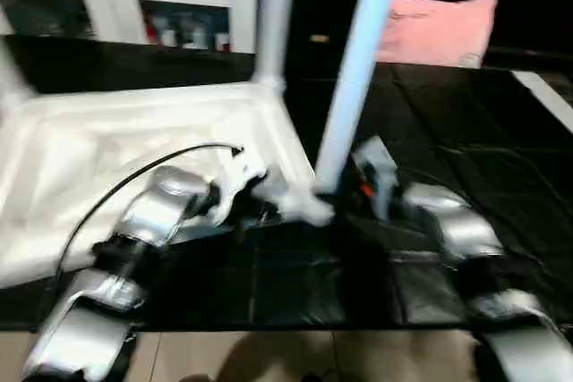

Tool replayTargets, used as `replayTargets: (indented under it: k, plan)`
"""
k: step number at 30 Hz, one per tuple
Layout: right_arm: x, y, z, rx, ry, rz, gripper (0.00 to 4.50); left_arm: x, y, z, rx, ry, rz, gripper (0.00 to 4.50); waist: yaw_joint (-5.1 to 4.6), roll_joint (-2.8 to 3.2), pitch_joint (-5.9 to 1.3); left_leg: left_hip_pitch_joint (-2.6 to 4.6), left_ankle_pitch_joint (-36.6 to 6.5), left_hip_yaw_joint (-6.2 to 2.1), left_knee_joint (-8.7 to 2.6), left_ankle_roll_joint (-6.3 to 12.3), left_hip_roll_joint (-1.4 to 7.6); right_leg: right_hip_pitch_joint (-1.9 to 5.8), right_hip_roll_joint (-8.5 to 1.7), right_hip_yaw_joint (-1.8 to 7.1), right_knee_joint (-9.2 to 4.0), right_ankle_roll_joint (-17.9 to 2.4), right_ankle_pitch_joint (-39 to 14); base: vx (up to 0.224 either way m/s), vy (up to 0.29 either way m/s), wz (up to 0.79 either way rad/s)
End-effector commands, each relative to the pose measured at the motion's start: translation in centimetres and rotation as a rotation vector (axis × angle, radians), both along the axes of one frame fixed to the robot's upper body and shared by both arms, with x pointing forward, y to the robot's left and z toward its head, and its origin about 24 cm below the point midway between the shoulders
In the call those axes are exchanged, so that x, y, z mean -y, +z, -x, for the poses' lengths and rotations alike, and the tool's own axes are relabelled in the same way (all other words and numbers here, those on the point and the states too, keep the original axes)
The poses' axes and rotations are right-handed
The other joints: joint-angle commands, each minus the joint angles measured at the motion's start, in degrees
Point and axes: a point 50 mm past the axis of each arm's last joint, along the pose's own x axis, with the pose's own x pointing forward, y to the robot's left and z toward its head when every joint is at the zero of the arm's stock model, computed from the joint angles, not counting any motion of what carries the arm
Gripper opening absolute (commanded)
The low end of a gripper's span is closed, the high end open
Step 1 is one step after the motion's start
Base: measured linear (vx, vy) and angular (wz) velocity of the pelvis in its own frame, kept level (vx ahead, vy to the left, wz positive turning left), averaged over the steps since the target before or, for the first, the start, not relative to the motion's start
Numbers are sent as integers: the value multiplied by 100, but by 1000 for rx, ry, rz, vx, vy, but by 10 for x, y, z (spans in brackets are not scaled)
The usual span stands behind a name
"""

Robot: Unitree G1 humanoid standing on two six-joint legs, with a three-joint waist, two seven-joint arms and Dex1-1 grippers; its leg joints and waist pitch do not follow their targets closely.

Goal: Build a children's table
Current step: Rotate leg to tighten

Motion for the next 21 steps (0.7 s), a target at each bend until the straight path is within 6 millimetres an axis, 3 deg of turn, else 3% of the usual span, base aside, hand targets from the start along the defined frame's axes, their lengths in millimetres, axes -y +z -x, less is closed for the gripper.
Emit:
replayTargets:
  k: [1, 6, 9, 13, 14, 21]
  plan:
    - [-51, -12, 10, -81, 76, -24, 196, 32, 20, -9, 82, 17, 88, 0, 69, 62, -422, -40, -1135, -12, -383, -37, 5, 342, -395, 223, -503, -771, -2280, 0, 0, 0]
    - [-81, -12, 5, -78, -83, 11, 196, 46, 24, -18, 115, 141, 102, 0, 67, 86, -431, -23, -964, 14, -394, 7, 29, 330, -379, 252, -442, -1000, -1591, 0, 0, 0]
    - [-83, -11, 2, -69, -128, 18, 196, 52, 24, -16, 111, 143, 105, 0, 64, 88, -432, -20, -1029, 14, -401, -11, 29, 344, -387, 249, -433, -1030, -1547, 0, 0, 0]
    - [-84, -8, 5, -28, -64, 19, 196, 51, 22, -14, 104, 142, 93, 0, 81, 96, -425, -15, -1086, 20, -404, 55, 24, 351, -383, 258, -450, -989, -1513, 0, 0, 0]
    - [-83, -9, 6, -28, -62, 15, 265, 50, 21, -14, 104, 139, 91, 0, 86, 92, -426, -14, -1078, 22, -403, 61, 24, 352, -384, 261, -450, -984, -1496, 0, 0, 0]
    - [-54, -9, 6, 25, -36, 11, 314, 31, 17, -10, 98, 89, 68, 0, 105, 117, -438, -30, -1000, 24, -402, 123, 26, 383, -385, 265, -432, -1064, -1240, 0, 0, 0]
